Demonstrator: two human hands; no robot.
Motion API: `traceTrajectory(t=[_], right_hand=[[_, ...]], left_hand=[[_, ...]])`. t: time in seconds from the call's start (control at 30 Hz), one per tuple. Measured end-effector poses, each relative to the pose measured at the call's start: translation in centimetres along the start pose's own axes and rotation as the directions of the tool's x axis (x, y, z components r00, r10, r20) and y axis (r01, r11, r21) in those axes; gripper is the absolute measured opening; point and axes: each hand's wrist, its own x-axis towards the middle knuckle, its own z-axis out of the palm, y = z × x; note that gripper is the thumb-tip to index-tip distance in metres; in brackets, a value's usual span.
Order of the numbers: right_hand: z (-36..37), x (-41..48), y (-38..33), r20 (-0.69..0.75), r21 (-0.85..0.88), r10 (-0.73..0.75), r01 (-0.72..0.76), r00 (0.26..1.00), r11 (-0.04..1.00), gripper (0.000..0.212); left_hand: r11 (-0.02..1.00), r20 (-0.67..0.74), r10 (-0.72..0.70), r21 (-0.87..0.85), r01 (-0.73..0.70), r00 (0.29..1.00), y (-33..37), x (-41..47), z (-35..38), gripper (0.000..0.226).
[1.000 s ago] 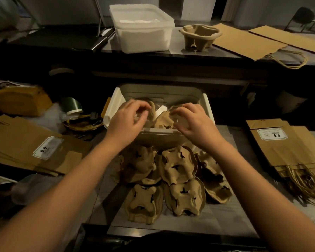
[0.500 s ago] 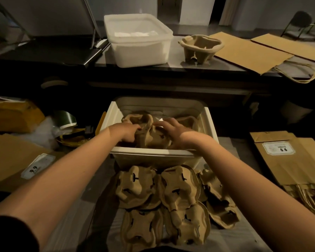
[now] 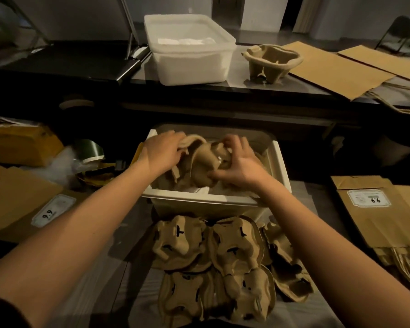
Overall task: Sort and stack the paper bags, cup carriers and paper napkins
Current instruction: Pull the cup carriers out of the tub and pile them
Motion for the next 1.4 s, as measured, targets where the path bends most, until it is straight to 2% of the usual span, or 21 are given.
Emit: traceTrajectory(t=[0.07, 0.13, 0.27, 0.37, 0.5, 0.63, 0.8, 0.93, 1.13, 1.27, 1.4], right_hand=[[-1.2, -0.7, -0.4, -0.084, 0.185, 0.017, -0.001, 0.996, 0.983, 0.078], [-2.3, -1.6, -0.9, -0.142, 0.291, 0.026, 0.016, 0.990, 0.957, 0.072], [-3.7, -3.6, -1.8, -0.230, 0.376, 0.037, 0.054, 0.973, 0.925, 0.068], [-4.5, -5.1, -2.1, -0.246, 0.390, 0.034, 0.067, 0.969, 0.918, 0.066], [-5.3, -7.3, -2.2, -0.259, 0.401, 0.028, 0.081, 0.966, 0.912, 0.064], [-5.4, -9.8, -1.9, -0.254, 0.420, -0.010, 0.119, 0.967, 0.900, 0.062], [-4.4, -13.1, -1.5, -0.192, 0.354, -0.065, 0.131, 0.979, 0.926, 0.064], [-3.8, -15.4, -0.8, -0.134, 0.309, -0.079, 0.117, 0.988, 0.944, 0.066], [-2.2, -17.9, 0.8, -0.079, 0.186, -0.049, 0.063, 0.996, 0.981, 0.064], [-2.1, -18.5, 2.0, -0.121, 0.174, -0.011, 0.032, 0.993, 0.984, 0.060], [-1.6, -18.2, 2.7, -0.095, 0.109, 0.020, -0.010, 0.995, 0.994, 0.061]], left_hand=[[0.990, -0.073, -0.079, -0.125, 0.069, 0.994, -0.3, -0.5, -1.8, 0.029], [0.960, -0.100, -0.166, -0.242, 0.138, 0.981, -0.6, -1.6, -3.6, 0.032], [0.815, -0.078, -0.279, -0.546, 0.193, 0.957, -0.9, -5.0, -6.3, 0.025], [0.760, -0.068, -0.302, -0.619, 0.197, 0.951, -0.8, -7.3, -7.1, 0.018], [0.768, -0.057, -0.274, -0.614, 0.183, 0.960, -0.3, -10.2, -7.3, 0.014], [0.770, 0.004, -0.158, -0.626, 0.126, 0.987, 0.0, -13.3, -6.5, 0.013], [0.803, 0.079, -0.030, -0.592, 0.071, 0.996, 1.0, -15.9, -4.7, 0.028], [0.864, 0.107, 0.040, -0.502, 0.019, 0.993, 1.5, -16.7, -2.5, 0.024], [0.906, 0.104, 0.261, -0.370, -0.206, 0.960, 3.6, -17.7, -0.4, 0.022], [0.921, 0.163, 0.321, -0.285, -0.267, 0.933, 4.3, -18.0, 1.0, 0.024], [0.935, 0.213, 0.349, -0.150, -0.323, 0.912, 5.0, -17.1, 2.0, 0.036]])
